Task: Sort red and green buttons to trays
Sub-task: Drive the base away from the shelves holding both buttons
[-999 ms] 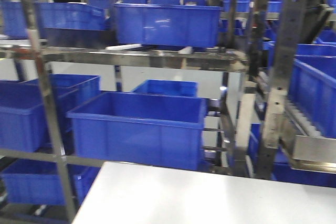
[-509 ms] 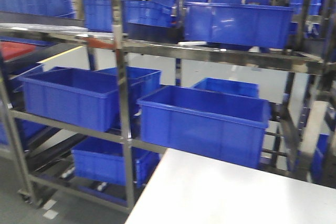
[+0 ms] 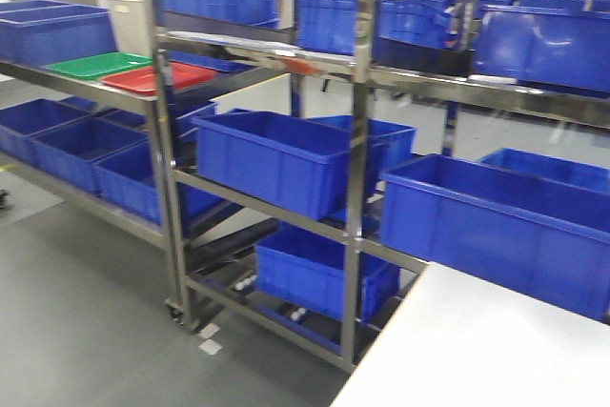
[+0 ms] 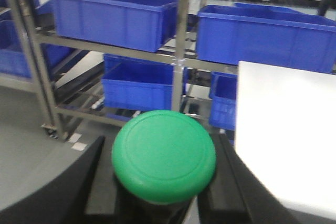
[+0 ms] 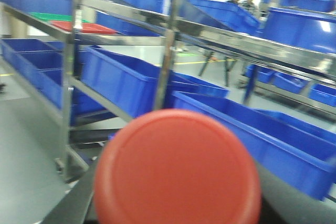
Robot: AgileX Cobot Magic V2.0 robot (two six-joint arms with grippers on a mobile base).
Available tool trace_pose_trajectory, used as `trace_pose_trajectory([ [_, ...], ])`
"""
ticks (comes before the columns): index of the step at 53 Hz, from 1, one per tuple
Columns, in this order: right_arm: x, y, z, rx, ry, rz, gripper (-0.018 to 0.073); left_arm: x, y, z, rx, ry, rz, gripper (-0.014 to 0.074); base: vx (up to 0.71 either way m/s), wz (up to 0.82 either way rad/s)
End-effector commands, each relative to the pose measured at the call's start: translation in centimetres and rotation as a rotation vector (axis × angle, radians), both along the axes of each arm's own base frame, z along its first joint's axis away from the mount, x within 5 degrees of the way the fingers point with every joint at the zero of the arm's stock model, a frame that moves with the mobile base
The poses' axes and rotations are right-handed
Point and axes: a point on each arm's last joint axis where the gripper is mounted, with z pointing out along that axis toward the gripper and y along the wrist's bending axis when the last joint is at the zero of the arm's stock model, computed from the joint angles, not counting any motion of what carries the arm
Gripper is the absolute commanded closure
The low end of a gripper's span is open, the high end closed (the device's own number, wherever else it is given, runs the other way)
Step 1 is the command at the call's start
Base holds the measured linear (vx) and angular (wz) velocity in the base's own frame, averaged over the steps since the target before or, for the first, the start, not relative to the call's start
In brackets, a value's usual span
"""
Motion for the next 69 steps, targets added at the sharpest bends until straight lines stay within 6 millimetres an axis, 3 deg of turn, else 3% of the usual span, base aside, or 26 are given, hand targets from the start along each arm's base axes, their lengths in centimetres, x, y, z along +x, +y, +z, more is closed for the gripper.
trace_pose_trajectory([
  [1, -0.02, 0.10, 1.16, 0.009, -0.035, 0.012, 0.0569, 0.01, -0.29, 1.71, -0.035, -0.101, -0.031, 0.0596, -0.12, 0.45],
  [69, -0.02, 0.10, 1.16, 0.009, -0.035, 0.012, 0.0569, 0.01, -0.29, 1.71, -0.034, -0.101, -0.031, 0.0596, 0.00, 0.44],
])
